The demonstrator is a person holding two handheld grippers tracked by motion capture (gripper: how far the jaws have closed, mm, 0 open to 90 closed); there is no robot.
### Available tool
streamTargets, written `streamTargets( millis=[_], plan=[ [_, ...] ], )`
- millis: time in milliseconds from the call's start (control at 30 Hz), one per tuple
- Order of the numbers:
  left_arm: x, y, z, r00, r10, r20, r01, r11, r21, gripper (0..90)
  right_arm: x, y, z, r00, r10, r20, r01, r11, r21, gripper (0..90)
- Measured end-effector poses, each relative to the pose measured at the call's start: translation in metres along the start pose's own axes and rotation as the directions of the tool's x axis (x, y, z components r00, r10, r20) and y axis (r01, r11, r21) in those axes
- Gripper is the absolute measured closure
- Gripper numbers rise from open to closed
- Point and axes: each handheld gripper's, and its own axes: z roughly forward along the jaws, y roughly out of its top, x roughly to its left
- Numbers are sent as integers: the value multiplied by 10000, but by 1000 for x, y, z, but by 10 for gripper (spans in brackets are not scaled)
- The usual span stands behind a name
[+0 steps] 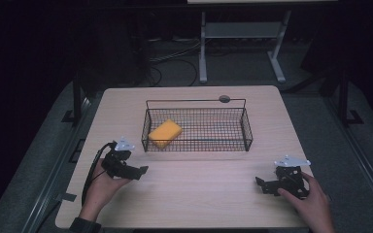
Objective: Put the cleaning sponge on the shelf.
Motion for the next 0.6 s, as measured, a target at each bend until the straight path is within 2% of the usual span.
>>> streamTargets(
  millis=[233, 500, 600],
  plan=[
    [-4, -23, 3, 9999, -113, -92, 113, 9999, 16, 143, 0, 0, 0, 10000, 0, 0, 0, 10000, -1, 0],
    [-4, -41, 6, 9997, -151, -205, 151, 9999, 12, 143, 0, 0, 0, 10000, 3, 0, -3, 10000, -1, 0],
    [-6, -47, 8, 9996, -58, -277, 65, 9997, 233, 142, 0, 0, 0, 10000, 1, 0, -1, 10000, -1, 0]
  ],
)
